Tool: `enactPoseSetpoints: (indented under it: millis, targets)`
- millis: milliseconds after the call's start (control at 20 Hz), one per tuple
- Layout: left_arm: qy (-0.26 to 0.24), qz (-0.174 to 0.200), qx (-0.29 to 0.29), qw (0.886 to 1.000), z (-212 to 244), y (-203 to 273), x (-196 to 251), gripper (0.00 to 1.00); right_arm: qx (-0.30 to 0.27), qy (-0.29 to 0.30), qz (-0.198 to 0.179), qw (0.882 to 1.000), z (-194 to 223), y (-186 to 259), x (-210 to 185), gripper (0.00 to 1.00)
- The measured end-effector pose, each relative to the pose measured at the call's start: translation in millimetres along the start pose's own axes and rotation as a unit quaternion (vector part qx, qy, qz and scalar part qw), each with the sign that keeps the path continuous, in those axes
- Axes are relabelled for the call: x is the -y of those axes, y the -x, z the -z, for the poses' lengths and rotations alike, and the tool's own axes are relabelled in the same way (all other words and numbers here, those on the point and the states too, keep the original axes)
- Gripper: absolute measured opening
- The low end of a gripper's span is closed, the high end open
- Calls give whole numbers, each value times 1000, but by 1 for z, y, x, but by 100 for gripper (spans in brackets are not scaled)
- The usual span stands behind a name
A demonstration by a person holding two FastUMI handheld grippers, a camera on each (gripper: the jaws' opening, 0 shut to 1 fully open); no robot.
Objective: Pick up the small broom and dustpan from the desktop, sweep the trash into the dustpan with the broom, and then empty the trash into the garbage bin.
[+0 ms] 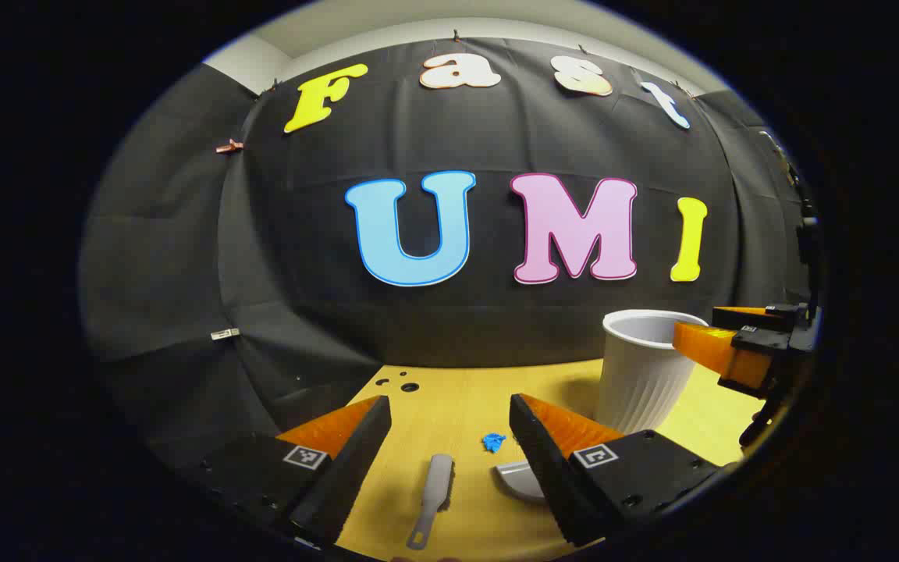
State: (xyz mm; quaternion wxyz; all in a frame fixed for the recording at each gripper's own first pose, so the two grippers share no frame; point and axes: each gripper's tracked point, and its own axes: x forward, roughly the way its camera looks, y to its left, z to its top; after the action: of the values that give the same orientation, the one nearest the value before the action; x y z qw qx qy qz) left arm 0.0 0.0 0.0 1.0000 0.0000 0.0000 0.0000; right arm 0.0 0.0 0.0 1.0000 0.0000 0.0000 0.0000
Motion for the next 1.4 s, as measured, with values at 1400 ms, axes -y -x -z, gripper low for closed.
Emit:
enactPoseSetpoints:
  millis: [1400]
  targets:
    - [27,41,-161,986,111,-21,-26,99,-122,-8,-18,992,67,3,-32,98]
